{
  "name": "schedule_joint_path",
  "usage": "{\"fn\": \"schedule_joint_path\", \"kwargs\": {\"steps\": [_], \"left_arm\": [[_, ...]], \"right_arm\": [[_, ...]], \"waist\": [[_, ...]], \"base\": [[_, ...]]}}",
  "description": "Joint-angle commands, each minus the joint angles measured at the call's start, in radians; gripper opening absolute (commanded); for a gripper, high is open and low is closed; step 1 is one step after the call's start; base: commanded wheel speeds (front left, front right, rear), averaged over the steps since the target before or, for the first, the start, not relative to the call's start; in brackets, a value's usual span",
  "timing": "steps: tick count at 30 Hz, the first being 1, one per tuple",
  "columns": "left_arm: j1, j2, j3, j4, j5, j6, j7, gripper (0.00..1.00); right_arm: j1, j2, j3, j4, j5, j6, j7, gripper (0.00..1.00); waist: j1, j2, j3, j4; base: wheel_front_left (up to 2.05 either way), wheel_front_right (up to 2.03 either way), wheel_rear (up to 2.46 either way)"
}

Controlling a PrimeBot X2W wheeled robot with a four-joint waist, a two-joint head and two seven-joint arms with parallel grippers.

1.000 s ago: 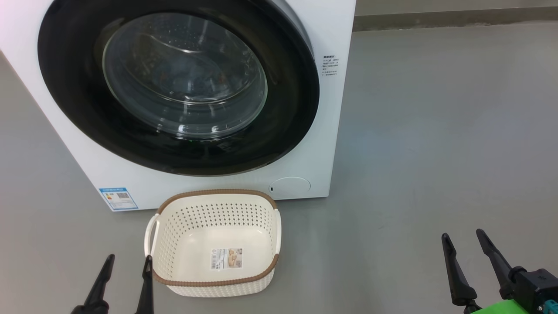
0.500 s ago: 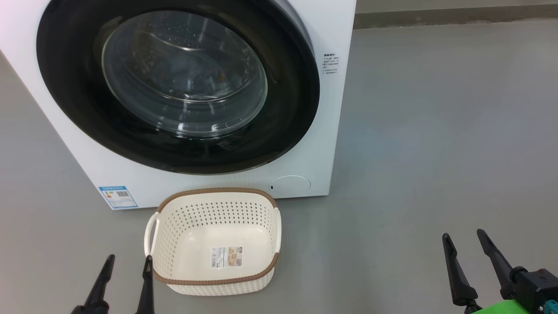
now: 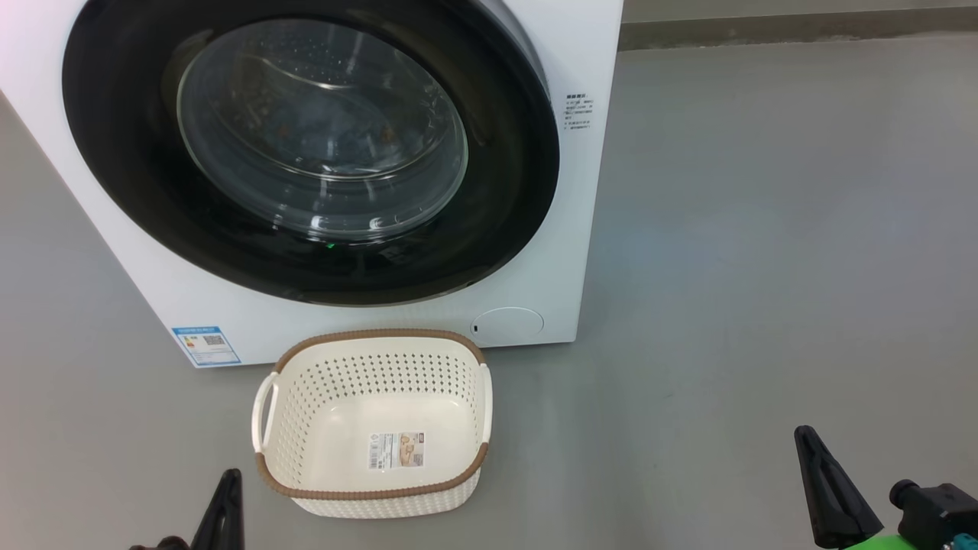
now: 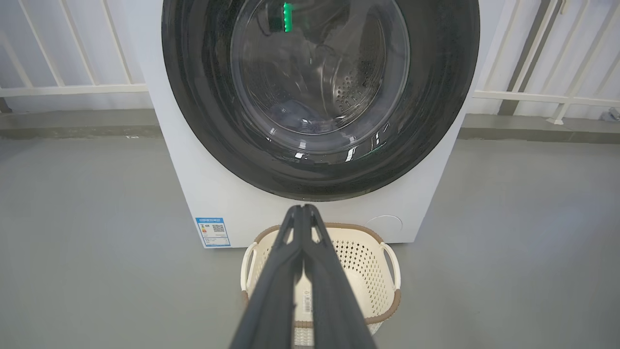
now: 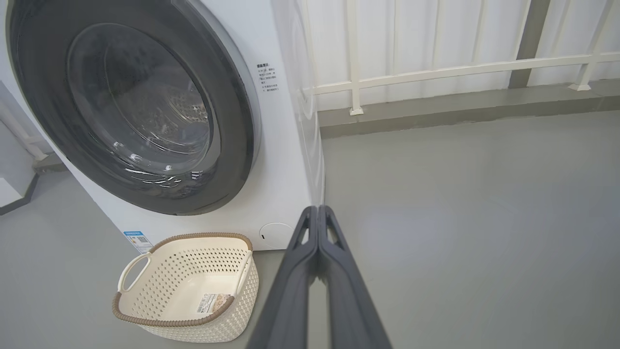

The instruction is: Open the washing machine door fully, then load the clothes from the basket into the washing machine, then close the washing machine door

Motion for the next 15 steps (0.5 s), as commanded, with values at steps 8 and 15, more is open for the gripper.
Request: {"fn": "schedule_joint_path", "kwargs": {"steps": [8, 15], "left_arm": [[-0.039, 0.006, 0.026, -0.006, -0.103, -0.015, 0.02, 0.0], [-0.051, 0.003, 0.038, 0.004, -0.185, -0.022, 0.038, 0.0]], "right_arm": [[-0.037, -0.012, 0.005, 0.001, 0.118, 0.0, 0.012, 0.0], [-0.052, -0.015, 0.008, 0.02, 0.203, 0.0, 0.022, 0.0]], "waist": [[-0.0003, 0.0, 0.003, -0.003], [-0.0003, 0.0, 0.003, -0.005]], "base": [[0.0, 0.0, 0.0], [0.0, 0.0, 0.0]]}}
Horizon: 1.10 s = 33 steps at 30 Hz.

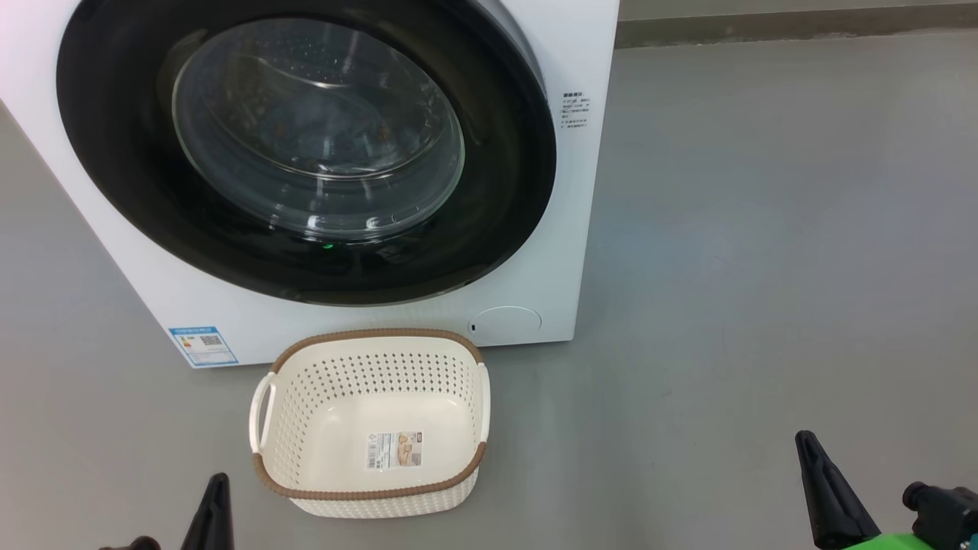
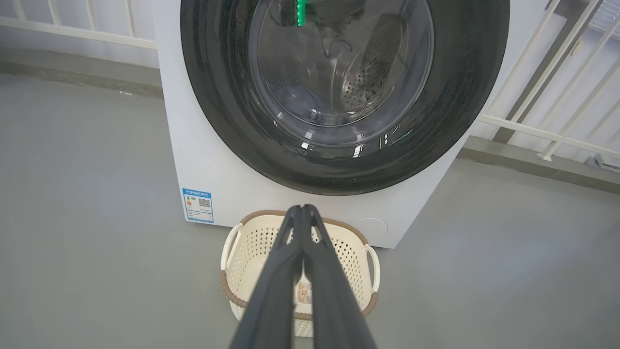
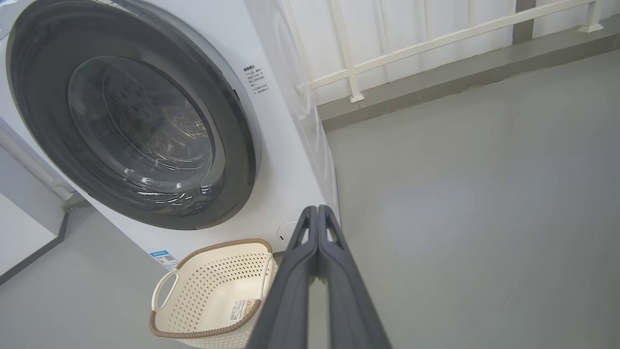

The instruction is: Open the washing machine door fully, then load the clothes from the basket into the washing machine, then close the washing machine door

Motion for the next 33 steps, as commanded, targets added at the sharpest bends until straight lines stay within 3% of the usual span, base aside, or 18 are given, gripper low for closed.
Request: {"fn": "schedule_joint_path", "kwargs": {"steps": [1, 33], "left_arm": [[-0.046, 0.009, 0.019, -0.015, -0.038, -0.008, 0.005, 0.0], [-0.1, -0.009, 0.073, 0.03, -0.412, -0.04, 0.088, 0.0]], "right_arm": [[-0.047, -0.014, 0.006, -0.016, 0.044, 0.0, 0.006, 0.0], [-0.11, -0.021, 0.014, 0.069, 0.426, 0.001, 0.054, 0.0]], "waist": [[-0.0002, 0.0, 0.0, -0.001], [-0.0002, 0.0, 0.003, -0.011]], "base": [[0.0, 0.0, 0.0], [0.0, 0.0, 0.0]]}}
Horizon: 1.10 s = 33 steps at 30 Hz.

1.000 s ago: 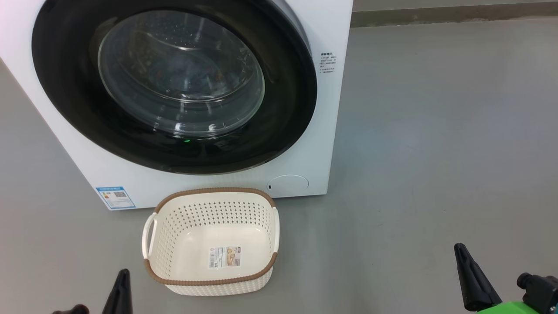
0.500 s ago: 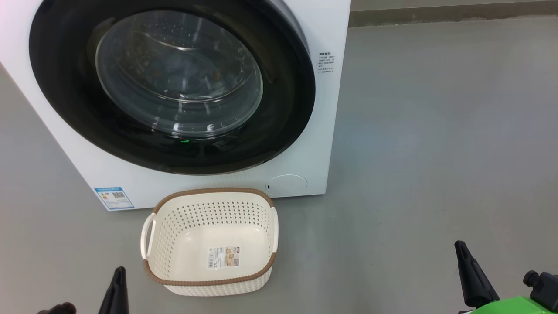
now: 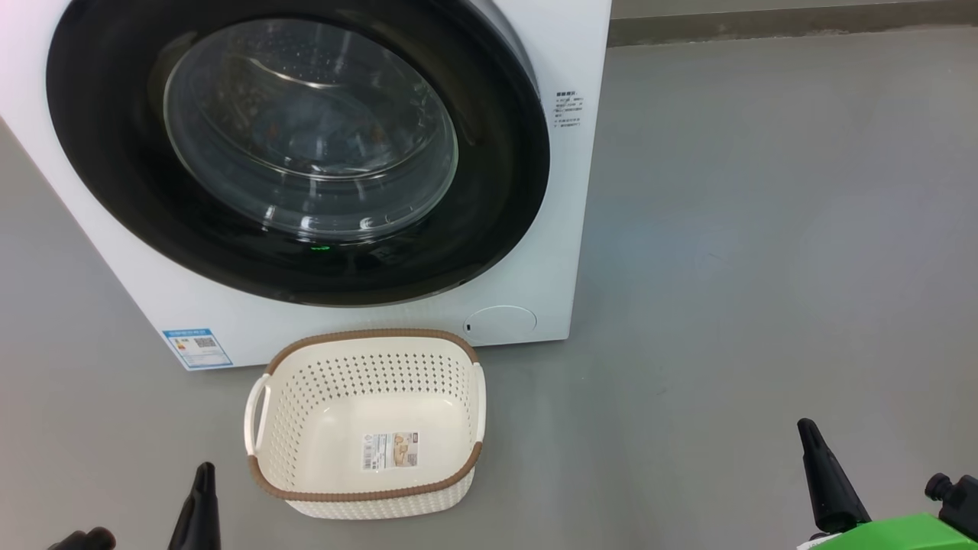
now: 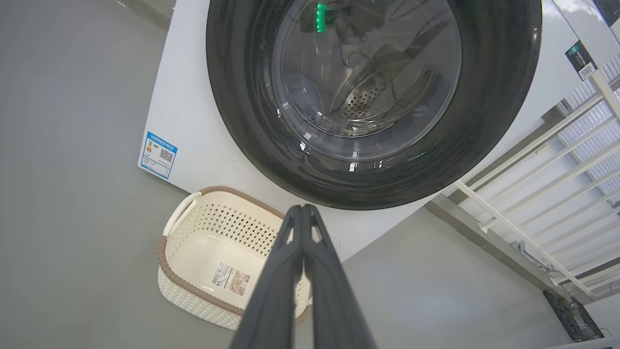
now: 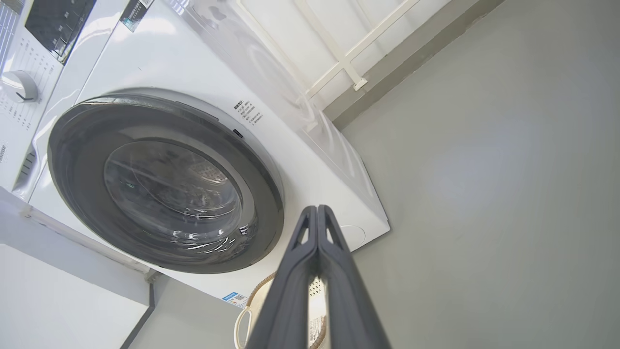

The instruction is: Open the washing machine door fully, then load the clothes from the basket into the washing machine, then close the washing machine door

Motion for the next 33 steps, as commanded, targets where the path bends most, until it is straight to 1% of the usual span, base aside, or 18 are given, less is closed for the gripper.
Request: {"fn": "schedule_joint_path", "kwargs": {"steps": [1, 31, 32, 33], "left_arm": [[-0.044, 0.01, 0.026, -0.015, -0.027, -0.006, 0.006, 0.0], [-0.095, -0.007, 0.077, 0.028, -0.379, -0.036, 0.084, 0.0], [-0.095, -0.007, 0.077, 0.028, -0.379, -0.036, 0.084, 0.0], [-0.099, -0.008, 0.08, 0.03, -0.402, -0.038, 0.089, 0.0]], "right_arm": [[-0.045, -0.015, 0.012, -0.018, 0.032, 0.001, 0.004, 0.0], [-0.105, -0.018, 0.014, 0.063, 0.387, 0.001, 0.054, 0.0], [-0.105, -0.018, 0.014, 0.063, 0.387, 0.001, 0.054, 0.0], [-0.109, -0.018, 0.014, 0.068, 0.41, 0.001, 0.057, 0.0]], "waist": [[-0.0001, 0.0, 0.0, 0.0], [-0.0001, 0.0, 0.002, -0.01], [-0.0001, 0.0, 0.002, -0.01], [-0.0001, 0.0, 0.002, -0.011]], "base": [[0.0, 0.0, 0.0], [0.0, 0.0, 0.0], [0.0, 0.0, 0.0], [0.0, 0.0, 0.0]]}}
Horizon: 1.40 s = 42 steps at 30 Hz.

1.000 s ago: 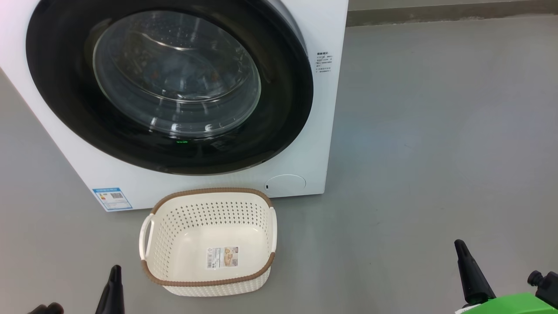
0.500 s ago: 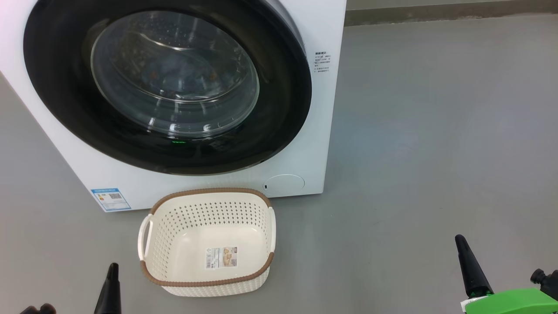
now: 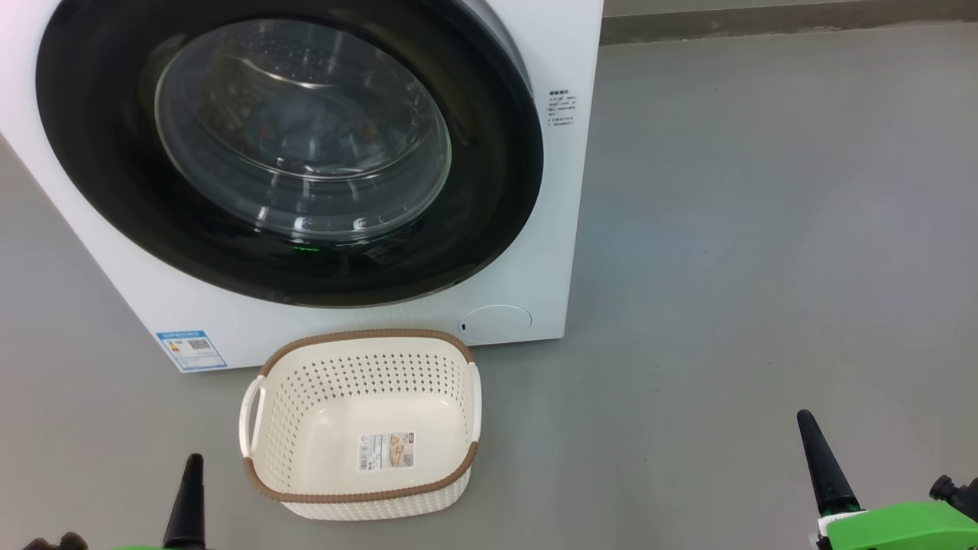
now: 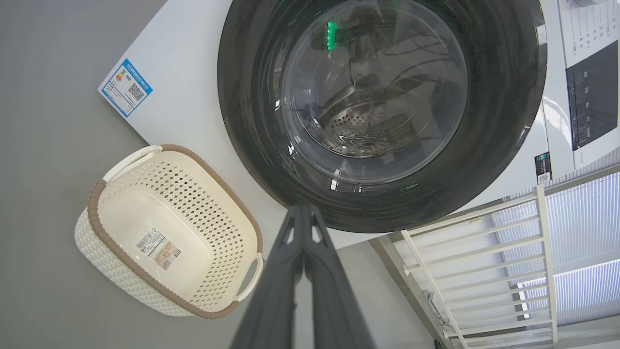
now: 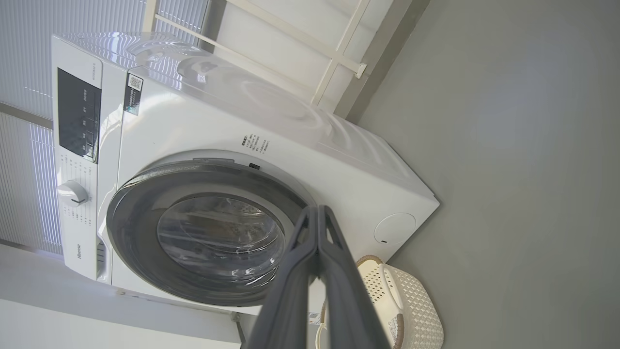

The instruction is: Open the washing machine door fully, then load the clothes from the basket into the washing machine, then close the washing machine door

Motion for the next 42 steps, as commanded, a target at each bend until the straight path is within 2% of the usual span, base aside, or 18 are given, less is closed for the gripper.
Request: {"fn": "schedule_joint_path", "kwargs": {"steps": [1, 36, 42], "left_arm": [[-0.05, 0.009, 0.03, -0.016, -0.031, -0.019, 0.007, 0.0], [-0.108, -0.01, 0.087, 0.032, -0.428, -0.053, 0.095, 0.0], [-0.109, -0.01, 0.088, 0.033, -0.436, -0.054, 0.097, 0.0]], "right_arm": [[-0.05, -0.013, 0.015, -0.016, 0.033, 0.001, 0.006, 0.0], [-0.118, -0.014, 0.014, 0.074, 0.431, 0.002, 0.065, 0.0], [-0.119, -0.014, 0.013, 0.076, 0.437, 0.002, 0.067, 0.0]], "waist": [[0.0, 0.0, 0.0, 0.0], [0.0, 0.0, 0.003, -0.012], [0.0, 0.0, 0.003, -0.012]], "base": [[0.0, 0.0, 0.0], [0.0, 0.0, 0.0], [0.0, 0.0, 0.0]]}}
